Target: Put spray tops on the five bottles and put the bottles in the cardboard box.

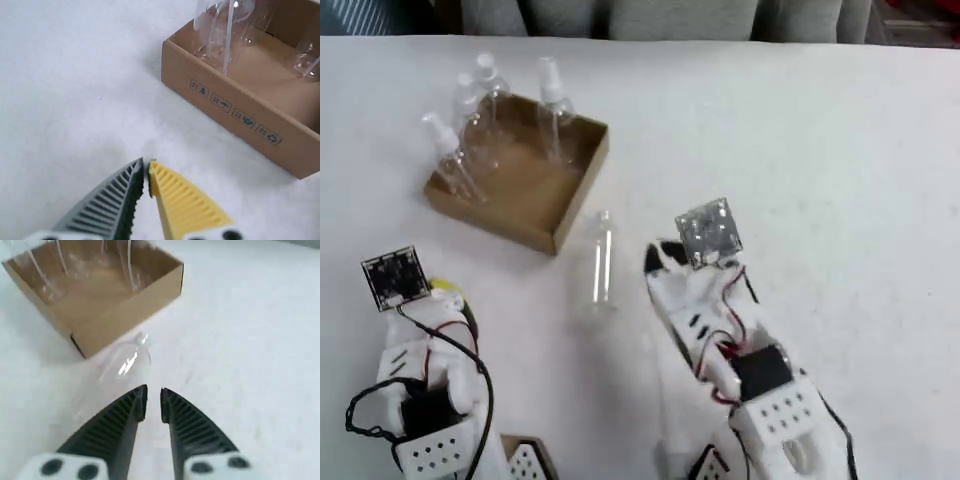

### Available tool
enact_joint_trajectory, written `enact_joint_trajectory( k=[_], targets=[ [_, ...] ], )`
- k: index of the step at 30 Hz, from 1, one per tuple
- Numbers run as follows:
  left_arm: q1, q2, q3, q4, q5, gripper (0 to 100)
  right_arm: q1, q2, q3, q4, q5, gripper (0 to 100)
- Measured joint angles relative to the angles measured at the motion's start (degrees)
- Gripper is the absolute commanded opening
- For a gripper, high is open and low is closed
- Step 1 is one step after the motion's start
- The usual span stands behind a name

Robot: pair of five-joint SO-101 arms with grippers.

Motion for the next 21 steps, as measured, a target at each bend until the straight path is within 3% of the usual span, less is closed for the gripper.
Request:
enact_joint_trajectory(
  k=[5,12,18,21],
  targets=[
    [0.0,0.0,0.0,0.1,-0.9,2,0.0,-3.3,-1.6,14.0,1.4,1.7],
    [2.0,0.0,0.0,3.0,-5.9,2,0.0,-2.0,-1.6,20.7,6.4,1.7],
    [2.4,0.0,0.0,3.3,-5.9,2,0.1,11.7,-7.5,27.3,10.7,2.4],
    [2.4,0.0,0.0,3.3,-5.9,2,0.0,21.3,-12.1,32.0,13.8,10.9]
  ],
)
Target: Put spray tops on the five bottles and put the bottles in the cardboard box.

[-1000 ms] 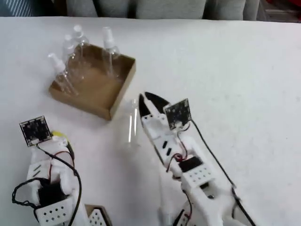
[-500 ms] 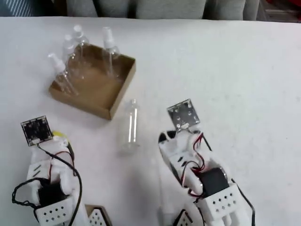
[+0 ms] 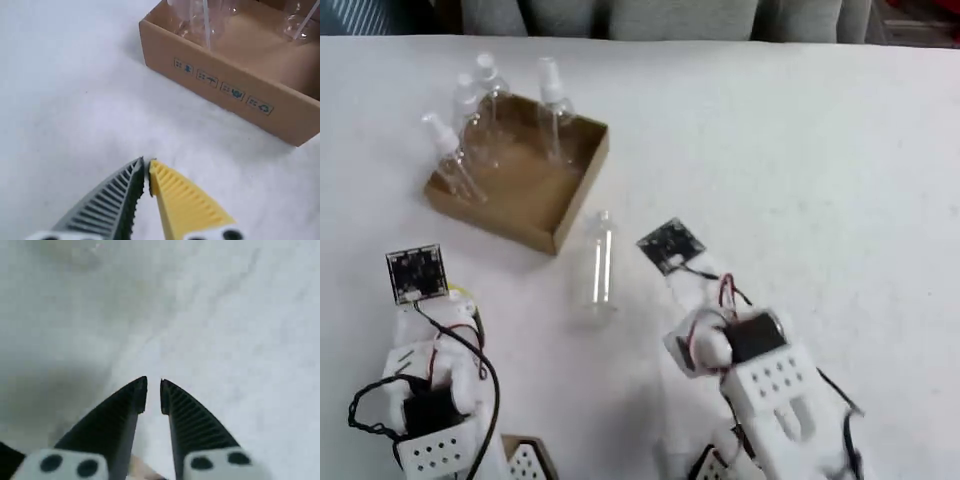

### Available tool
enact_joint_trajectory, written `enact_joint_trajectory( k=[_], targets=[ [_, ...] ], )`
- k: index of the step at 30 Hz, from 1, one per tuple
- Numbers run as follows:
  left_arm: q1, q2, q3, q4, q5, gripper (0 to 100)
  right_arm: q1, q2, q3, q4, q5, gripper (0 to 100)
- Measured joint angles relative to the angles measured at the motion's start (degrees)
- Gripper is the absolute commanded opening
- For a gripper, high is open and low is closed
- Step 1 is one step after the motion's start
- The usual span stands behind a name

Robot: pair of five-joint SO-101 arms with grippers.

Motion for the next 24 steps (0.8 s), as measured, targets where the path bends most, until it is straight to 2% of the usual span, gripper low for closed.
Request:
enact_joint_trajectory(
  k=[2,4,15,24],
  targets=[
    [0.0,0.0,0.0,0.0,0.0,2,0.0,6.2,-1.5,1.3,1.5,20.2],
    [0.0,0.0,0.0,0.0,0.0,2,-0.6,11.1,-2.1,2.0,2.9,25.3],
    [0.0,0.0,0.0,0.0,-0.4,2,-13.9,15.6,-2.5,1.9,4.4,19.4],
    [0.0,0.0,0.0,0.0,-0.4,2,-15.6,20.5,4.5,-8.5,4.6,19.4]
  ],
)
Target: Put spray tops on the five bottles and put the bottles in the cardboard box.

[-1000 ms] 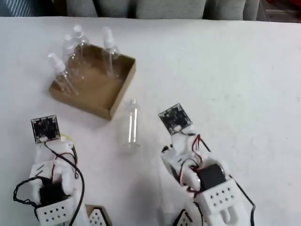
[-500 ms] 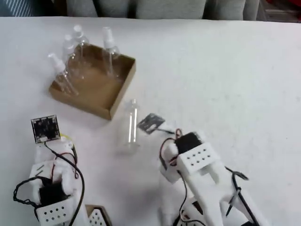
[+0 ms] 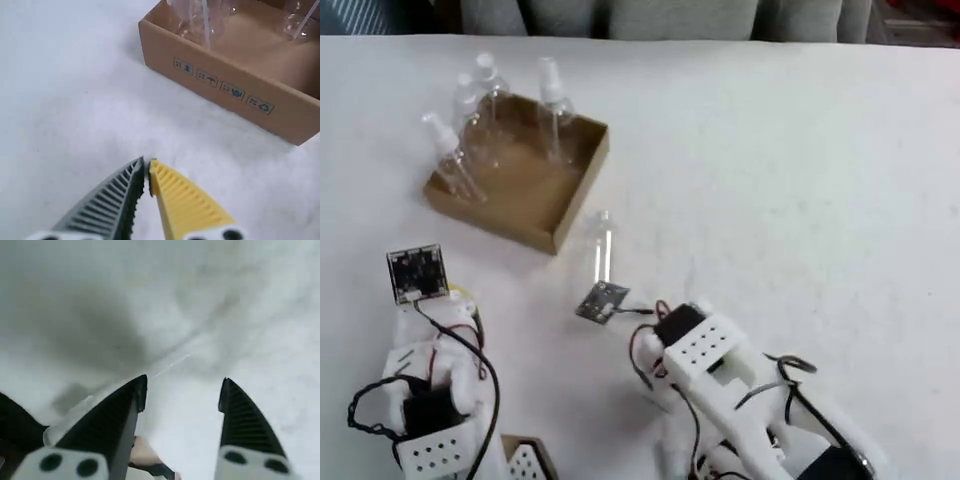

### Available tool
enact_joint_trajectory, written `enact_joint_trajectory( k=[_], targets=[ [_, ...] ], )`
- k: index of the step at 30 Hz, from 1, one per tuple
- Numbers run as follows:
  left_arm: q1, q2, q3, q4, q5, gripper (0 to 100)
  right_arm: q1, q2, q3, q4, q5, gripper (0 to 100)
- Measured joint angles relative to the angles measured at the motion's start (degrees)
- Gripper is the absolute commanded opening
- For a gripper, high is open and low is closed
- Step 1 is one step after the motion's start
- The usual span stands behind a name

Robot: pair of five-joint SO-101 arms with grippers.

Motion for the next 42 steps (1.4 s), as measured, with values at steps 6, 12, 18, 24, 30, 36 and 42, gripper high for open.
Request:
enact_joint_trajectory(
  k=[6,12,18,24,30,36,42],
  targets=[
    [0.0,0.0,0.0,0.0,0.0,2,-0.1,0.0,0.0,-0.8,0.3,15.1],
    [0.0,0.0,0.0,0.0,0.0,2,-0.1,0.0,0.0,-0.8,0.3,12.3],
    [0.0,0.0,0.0,0.0,0.0,2,-1.7,-1.1,0.0,1.4,0.3,12.3],
    [0.0,0.0,0.0,0.0,0.0,2,-8.6,-3.3,0.0,1.8,0.4,12.3],
    [0.0,0.0,0.0,0.0,-0.1,2,-9.5,-1.5,1.3,-1.3,0.3,12.3],
    [0.0,0.0,0.0,0.0,-0.1,2,-15.7,3.4,1.3,-4.2,0.3,12.3],
    [0.0,0.0,0.0,0.0,-0.1,2,-22.8,3.5,1.3,-3.9,0.2,12.3]
  ],
)
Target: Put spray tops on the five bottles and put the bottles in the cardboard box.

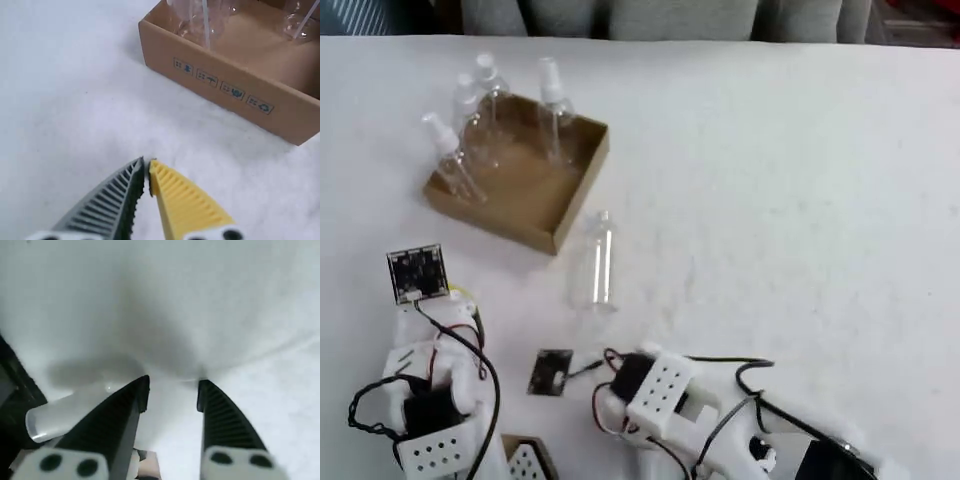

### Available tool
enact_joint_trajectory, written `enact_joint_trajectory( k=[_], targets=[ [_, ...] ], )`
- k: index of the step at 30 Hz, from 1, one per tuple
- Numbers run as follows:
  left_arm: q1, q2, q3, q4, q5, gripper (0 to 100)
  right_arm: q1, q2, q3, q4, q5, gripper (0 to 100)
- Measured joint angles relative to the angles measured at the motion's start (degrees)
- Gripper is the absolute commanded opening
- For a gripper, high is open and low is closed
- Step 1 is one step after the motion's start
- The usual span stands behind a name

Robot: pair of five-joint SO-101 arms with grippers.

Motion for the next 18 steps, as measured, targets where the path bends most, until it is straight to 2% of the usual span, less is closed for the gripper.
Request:
enact_joint_trajectory(
  k=[10,13,18],
  targets=[
    [0.0,0.0,0.0,0.0,0.0,2,-0.6,-4.0,0.0,2.0,0.0,12.0],
    [0.0,0.0,0.0,0.0,0.0,2,2.3,-8.7,0.1,3.7,0.1,12.0],
    [0.0,0.0,0.0,0.0,0.0,2,2.6,-12.6,0.1,5.9,4.0,12.2]
  ],
)
